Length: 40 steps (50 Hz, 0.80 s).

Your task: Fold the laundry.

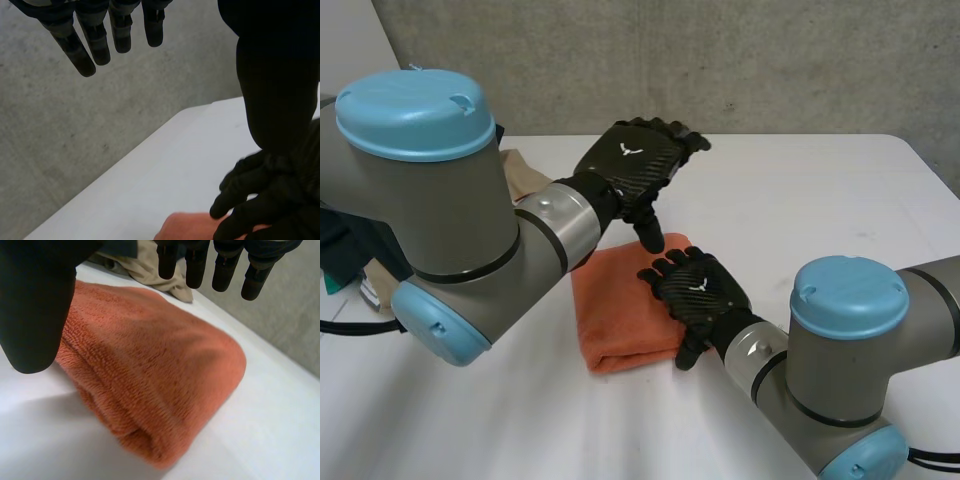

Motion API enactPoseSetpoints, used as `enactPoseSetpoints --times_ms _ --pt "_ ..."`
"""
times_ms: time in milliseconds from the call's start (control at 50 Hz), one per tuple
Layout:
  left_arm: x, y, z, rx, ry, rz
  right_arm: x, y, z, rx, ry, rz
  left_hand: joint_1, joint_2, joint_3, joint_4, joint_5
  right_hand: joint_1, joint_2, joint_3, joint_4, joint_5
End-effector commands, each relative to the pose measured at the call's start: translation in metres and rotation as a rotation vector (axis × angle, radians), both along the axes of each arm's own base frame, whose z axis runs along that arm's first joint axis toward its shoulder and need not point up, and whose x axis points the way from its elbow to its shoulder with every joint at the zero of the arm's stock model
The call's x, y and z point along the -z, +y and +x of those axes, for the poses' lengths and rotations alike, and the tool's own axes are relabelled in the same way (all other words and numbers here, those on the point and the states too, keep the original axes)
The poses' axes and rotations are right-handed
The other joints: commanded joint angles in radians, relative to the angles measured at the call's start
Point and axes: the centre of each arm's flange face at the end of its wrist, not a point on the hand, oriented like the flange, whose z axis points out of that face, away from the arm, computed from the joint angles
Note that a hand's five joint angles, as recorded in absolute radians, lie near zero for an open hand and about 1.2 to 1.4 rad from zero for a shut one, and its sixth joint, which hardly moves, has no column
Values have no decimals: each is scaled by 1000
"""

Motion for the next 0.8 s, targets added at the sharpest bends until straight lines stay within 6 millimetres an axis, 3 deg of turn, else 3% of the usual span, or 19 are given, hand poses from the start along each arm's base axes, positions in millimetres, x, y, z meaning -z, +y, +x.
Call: enactPoseSetpoints --times_ms 20,160,420,460,500,540,660,800 --pt "-6 10 -4 33 12 -8 7 -12 -14 181 -100 181 -9 -28 -39 -24 -48 -47 -33 -33 -39 -44" --pt "-10 9 -2 30 16 -14 21 -16 -23 288 -170 278 -9 -28 -39 -24 -48 -47 -33 -33 -39 -44" --pt "-8 2 5 5 24 10 44 -29 -9 285 -156 181 -9 -28 -39 -24 -48 -47 -33 -33 -39 -44" --pt "-8 1 6 0 30 17 45 -32 -8 298 -163 162 -9 -28 -39 -24 -48 52 66 67 60 55" --pt "-7 0 7 -4 36 28 45 -37 -8 318 -180 142 -9 -28 -39 -24 -48 532 546 546 540 535" --pt "-6 -1 8 -8 40 38 40 -44 -6 327 -218 125 -9 -28 -39 -24 -48 1172 1186 1186 1180 1175" --pt "-7 -4 12 -12 48 44 23 -58 8 299 -326 100 -9 -28 -39 -24 -48 1175 1189 1189 1182 1178" --pt "-8 -6 14 -12 54 49 23 -83 17 320 -333 112 -9 -28 -39 -24 -48 1175 1189 1189 1182 1178"
